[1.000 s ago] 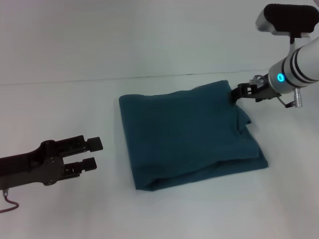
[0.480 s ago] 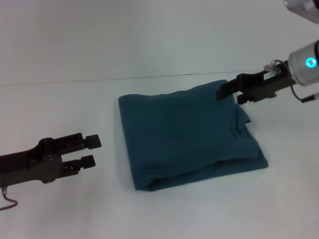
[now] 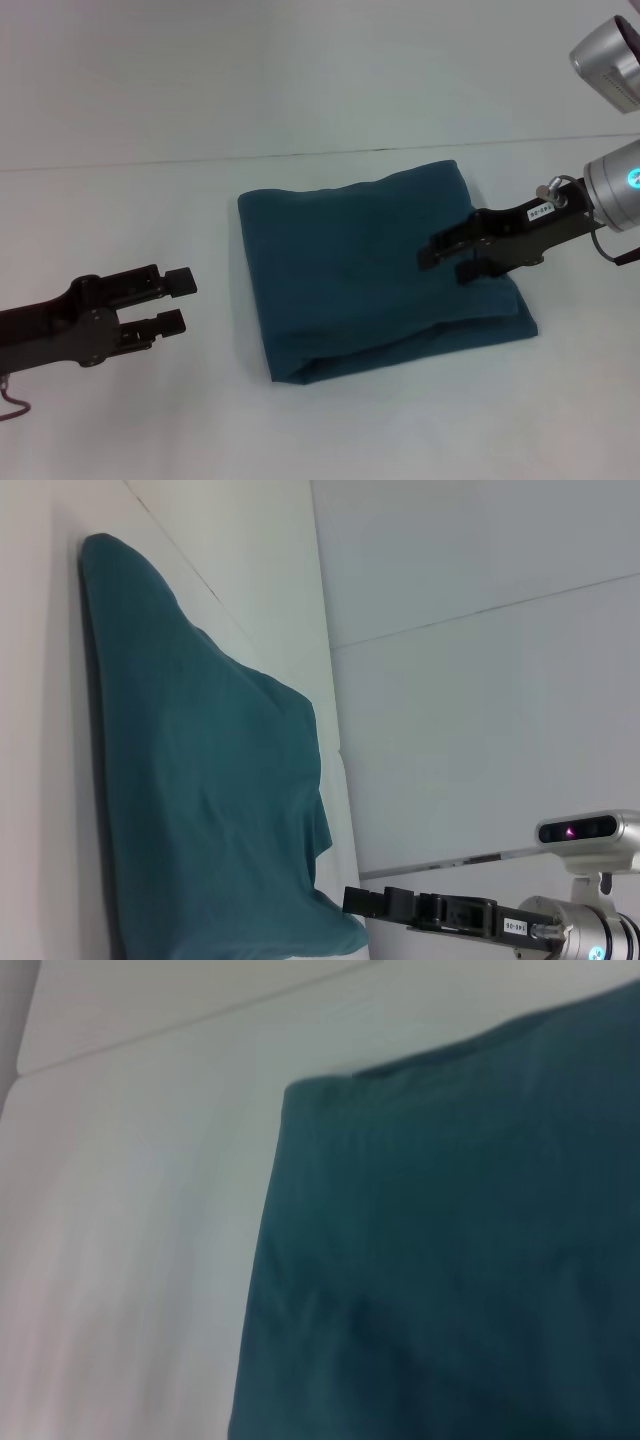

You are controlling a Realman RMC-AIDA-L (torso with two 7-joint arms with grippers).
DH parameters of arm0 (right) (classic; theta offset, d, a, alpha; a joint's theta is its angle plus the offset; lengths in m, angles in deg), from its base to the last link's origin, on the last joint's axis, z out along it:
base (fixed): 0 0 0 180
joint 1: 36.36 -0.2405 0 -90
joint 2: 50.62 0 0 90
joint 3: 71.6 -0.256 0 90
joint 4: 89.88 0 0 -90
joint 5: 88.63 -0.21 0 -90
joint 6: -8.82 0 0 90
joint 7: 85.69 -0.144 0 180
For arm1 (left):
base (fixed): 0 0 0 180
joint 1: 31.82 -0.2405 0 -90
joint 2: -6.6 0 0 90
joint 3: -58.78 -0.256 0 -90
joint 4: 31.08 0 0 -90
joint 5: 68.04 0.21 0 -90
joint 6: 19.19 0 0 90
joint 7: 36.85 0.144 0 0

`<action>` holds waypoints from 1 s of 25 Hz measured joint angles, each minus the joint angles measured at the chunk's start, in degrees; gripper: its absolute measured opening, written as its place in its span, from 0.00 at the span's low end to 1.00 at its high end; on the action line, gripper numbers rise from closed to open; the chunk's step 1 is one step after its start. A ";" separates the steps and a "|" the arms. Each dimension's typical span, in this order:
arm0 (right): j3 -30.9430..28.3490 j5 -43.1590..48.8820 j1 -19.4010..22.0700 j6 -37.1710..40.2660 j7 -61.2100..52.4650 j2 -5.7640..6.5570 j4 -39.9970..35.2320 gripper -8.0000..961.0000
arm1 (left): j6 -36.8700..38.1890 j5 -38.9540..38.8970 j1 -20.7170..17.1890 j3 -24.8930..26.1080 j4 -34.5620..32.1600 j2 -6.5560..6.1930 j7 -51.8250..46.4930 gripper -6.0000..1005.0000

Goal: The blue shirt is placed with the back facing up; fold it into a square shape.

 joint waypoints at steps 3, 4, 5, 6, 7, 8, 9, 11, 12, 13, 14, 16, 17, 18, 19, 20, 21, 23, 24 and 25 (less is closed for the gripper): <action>-0.13 -0.06 -0.01 0.10 0.03 -0.30 0.49 0.78 | -0.04 0.01 -0.03 0.00 0.00 0.07 0.01 0.76; -0.01 0.06 -0.15 0.09 0.12 -0.37 0.96 0.78 | -0.05 0.01 -0.04 0.00 0.00 0.09 0.01 0.76; 0.15 0.41 -0.31 0.07 0.28 -0.40 1.48 0.78 | -0.11 0.01 -0.09 0.00 0.01 0.14 0.02 0.76; 0.28 0.82 -0.42 0.06 0.41 -0.40 1.89 0.78 | -0.12 0.01 -0.09 0.00 0.02 0.15 0.02 0.76; 0.39 1.70 -0.53 0.02 0.48 -0.32 2.35 0.78 | -0.12 0.01 -0.08 0.00 0.04 0.16 0.02 0.76; 0.43 2.72 -0.57 -0.04 0.46 -0.20 2.65 0.78 | -0.14 0.01 -0.09 0.00 0.05 0.16 0.02 0.76; 0.44 3.91 -0.58 -0.20 0.31 -0.09 2.77 0.78 | -0.13 0.01 -0.09 0.00 0.07 0.15 0.02 0.76; 0.45 6.65 -0.50 -0.51 -0.29 0.09 2.72 0.78 | -0.13 0.01 -0.08 0.00 0.08 0.12 0.02 0.76; 0.43 7.88 -0.42 -0.76 -0.50 0.17 2.58 0.78 | -0.13 0.01 -0.08 0.00 0.09 0.10 0.02 0.76; 0.30 8.87 -0.30 -0.95 -0.62 0.25 2.45 0.78 | -0.14 0.01 -0.08 0.00 0.09 0.10 0.02 0.76; 0.11 9.46 -0.22 -1.13 -0.65 0.33 2.37 0.78 | -0.14 0.01 -0.07 -0.01 0.09 0.09 0.01 0.76; -0.70 9.46 -0.10 -1.24 -0.49 0.66 2.24 0.78 | -0.13 0.01 -0.04 -0.01 0.09 0.08 0.00 0.76; -1.29 8.59 -0.07 -0.89 -0.21 0.89 2.01 0.78 | -0.12 0.01 0.00 -0.01 0.09 0.08 -0.02 0.76; -1.90 7.76 -0.03 -0.38 0.05 1.05 1.64 0.78 | -0.12 0.01 0.04 0.00 0.09 0.08 -0.04 0.76; -2.56 6.82 0.00 0.16 0.32 1.20 1.16 0.78 | -0.10 0.00 0.08 -0.03 0.09 0.08 -0.07 0.76; -3.10 6.09 0.03 0.97 0.47 1.30 0.42 0.78 | -0.07 0.00 0.09 -0.07 0.09 0.08 -0.08 0.76; -3.66 5.31 0.04 1.77 0.58 1.38 -0.38 0.78 | -0.02 0.01 0.12 -0.14 0.09 0.10 -0.09 0.76; -4.45 4.20 0.04 3.24 0.78 1.50 -1.23 0.78 | 0.08 0.19 0.17 -0.37 0.09 0.19 -0.15 0.76; -4.89 3.53 0.05 4.02 0.94 1.59 -1.50 0.78 | 0.20 0.29 0.24 -0.53 0.09 0.21 -0.20 0.76; -5.38 2.87 0.06 4.74 1.14 1.80 -1.59 0.78 | 0.24 0.34 0.40 -1.00 0.09 0.27 -0.29 0.76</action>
